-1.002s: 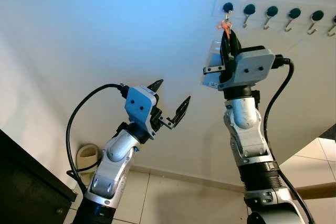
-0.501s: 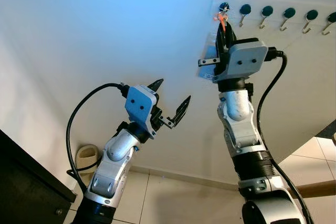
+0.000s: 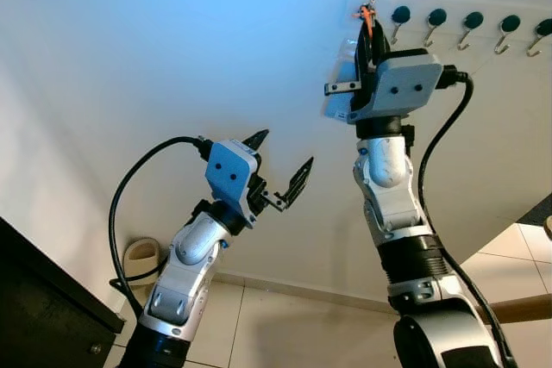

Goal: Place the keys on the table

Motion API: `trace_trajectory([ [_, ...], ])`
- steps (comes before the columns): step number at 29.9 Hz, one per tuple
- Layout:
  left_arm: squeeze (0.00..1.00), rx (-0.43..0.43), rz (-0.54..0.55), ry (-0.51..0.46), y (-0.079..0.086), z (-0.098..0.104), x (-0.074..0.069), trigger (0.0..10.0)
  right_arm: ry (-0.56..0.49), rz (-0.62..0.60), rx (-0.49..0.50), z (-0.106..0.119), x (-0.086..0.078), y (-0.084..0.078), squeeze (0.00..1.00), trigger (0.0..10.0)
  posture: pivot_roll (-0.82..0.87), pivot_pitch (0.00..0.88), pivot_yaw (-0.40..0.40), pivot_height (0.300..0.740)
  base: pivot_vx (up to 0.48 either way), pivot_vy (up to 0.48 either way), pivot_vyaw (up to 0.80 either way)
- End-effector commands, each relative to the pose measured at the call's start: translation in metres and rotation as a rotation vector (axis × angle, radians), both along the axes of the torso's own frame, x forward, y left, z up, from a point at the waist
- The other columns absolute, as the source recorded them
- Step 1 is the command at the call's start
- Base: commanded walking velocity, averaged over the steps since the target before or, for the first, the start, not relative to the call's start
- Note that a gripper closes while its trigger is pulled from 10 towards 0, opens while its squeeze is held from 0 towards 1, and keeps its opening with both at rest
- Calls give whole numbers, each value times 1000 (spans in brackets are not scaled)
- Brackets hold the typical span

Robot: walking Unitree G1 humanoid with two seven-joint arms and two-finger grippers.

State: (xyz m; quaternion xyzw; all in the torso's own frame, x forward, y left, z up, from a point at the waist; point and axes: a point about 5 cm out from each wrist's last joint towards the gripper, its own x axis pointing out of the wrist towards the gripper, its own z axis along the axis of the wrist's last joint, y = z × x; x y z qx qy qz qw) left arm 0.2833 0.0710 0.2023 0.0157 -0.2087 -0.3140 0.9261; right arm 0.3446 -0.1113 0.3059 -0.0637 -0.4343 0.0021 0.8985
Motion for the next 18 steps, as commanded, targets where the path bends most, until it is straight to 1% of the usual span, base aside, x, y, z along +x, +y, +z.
trace_trajectory([
  [1,0,-13,-20,1,-6,2,-2,10000,-40,23,17,13,-3,3,0,10000,44,143,-20,740,0,0,0],
  [6,0,-10,-23,3,-6,1,-2,10000,11,65,66,18,3,0,0,10000,44,145,-21,740,0,0,0],
  [12,0,-8,-23,5,-6,1,-2,10000,26,85,61,18,4,1,0,10000,44,145,-21,740,0,0,0],
  [16,0,-8,-24,5,-6,1,-3,10000,37,93,56,12,4,2,0,10000,44,146,-19,740,0,0,0],
  [18,0,-8,-24,5,-6,1,-3,10000,52,116,44,4,2,3,0,10000,46,146,-20,740,0,0,0],
])
